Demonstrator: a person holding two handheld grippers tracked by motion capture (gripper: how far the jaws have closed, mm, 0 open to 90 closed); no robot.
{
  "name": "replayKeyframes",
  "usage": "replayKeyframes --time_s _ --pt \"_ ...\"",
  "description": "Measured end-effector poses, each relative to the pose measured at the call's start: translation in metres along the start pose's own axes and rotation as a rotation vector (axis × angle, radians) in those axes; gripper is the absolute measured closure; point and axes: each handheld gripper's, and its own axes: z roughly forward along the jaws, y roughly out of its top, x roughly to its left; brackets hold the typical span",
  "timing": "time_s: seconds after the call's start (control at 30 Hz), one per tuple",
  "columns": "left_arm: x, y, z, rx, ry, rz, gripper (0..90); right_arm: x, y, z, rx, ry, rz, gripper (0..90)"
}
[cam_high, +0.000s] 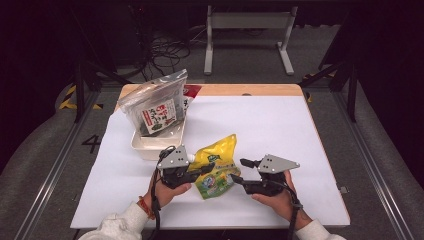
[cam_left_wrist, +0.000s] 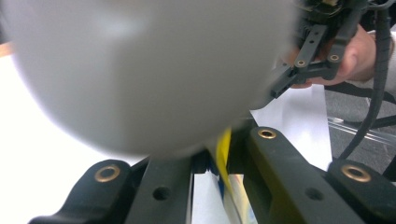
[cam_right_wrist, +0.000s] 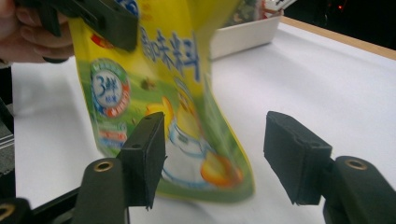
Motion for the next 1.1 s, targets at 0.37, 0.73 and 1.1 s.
replayKeyframes --time_s 0.37,0.73,1.1 --pt "-0.004 0.009 -0.013 0.017 0.001 0.076 85.1 -0.015 -0.012 -0.019 0.027 -0.038 0.088 35.7" --pt "0.000 0.014 -0.046 0.021 0.011 0.140 85.1 -0.017 -0.021 -0.024 0.074 -0.031 0.115 33.7" --pt "0.003 0.032 -0.084 0.003 0.044 0.219 85.2 -0.012 -0.025 -0.022 0.100 -0.035 0.112 30.7"
